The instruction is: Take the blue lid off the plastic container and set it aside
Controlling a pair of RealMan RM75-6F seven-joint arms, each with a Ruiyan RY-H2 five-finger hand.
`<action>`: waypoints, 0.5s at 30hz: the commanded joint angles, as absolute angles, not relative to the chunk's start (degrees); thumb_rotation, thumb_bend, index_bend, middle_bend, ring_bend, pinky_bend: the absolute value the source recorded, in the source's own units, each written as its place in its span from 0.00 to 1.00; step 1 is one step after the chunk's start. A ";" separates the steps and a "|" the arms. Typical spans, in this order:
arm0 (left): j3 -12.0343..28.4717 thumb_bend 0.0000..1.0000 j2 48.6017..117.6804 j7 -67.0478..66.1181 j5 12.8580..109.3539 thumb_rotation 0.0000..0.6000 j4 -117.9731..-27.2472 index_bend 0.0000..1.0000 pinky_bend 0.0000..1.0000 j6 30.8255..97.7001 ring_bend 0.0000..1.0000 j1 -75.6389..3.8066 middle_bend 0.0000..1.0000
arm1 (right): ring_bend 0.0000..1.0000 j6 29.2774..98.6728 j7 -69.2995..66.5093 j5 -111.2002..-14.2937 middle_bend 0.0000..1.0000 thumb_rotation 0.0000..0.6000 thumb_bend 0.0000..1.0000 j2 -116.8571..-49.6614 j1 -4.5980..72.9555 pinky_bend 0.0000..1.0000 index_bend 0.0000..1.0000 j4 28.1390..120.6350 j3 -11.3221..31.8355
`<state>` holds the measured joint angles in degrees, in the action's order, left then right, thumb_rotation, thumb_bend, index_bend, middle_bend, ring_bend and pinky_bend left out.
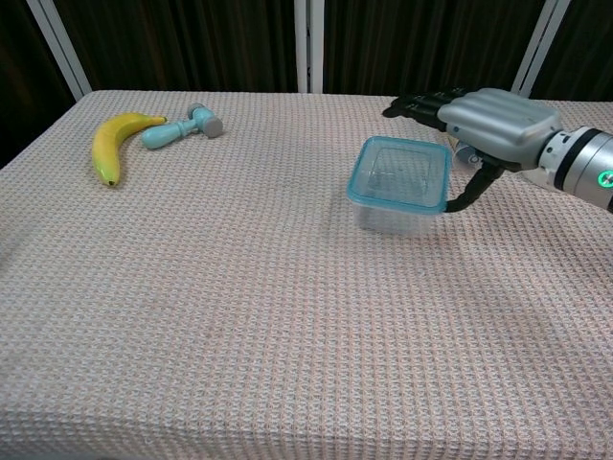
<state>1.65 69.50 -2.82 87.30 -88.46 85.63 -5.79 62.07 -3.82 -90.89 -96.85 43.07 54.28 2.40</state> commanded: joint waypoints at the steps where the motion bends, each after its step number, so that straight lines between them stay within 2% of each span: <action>1: 1.61 0.03 69.63 -2.48 87.33 1.00 -88.14 0.16 0.00 85.75 0.00 -5.70 0.14 | 0.00 64.53 -5.10 -94.76 0.00 1.00 0.00 -101.87 46.28 0.00 0.00 51.49 2.20; 10: 1.40 0.03 69.62 -0.34 87.59 1.00 -86.45 0.16 0.00 85.58 0.00 -5.65 0.14 | 0.00 61.13 0.54 -94.47 0.00 1.00 0.00 -112.05 52.81 0.00 0.00 46.18 5.93; 15: 1.56 0.03 69.34 0.42 88.94 1.00 -85.90 0.16 0.00 84.49 0.00 -7.06 0.14 | 0.00 62.76 1.43 -93.25 0.00 1.00 0.00 -111.59 51.60 0.00 0.00 48.45 6.43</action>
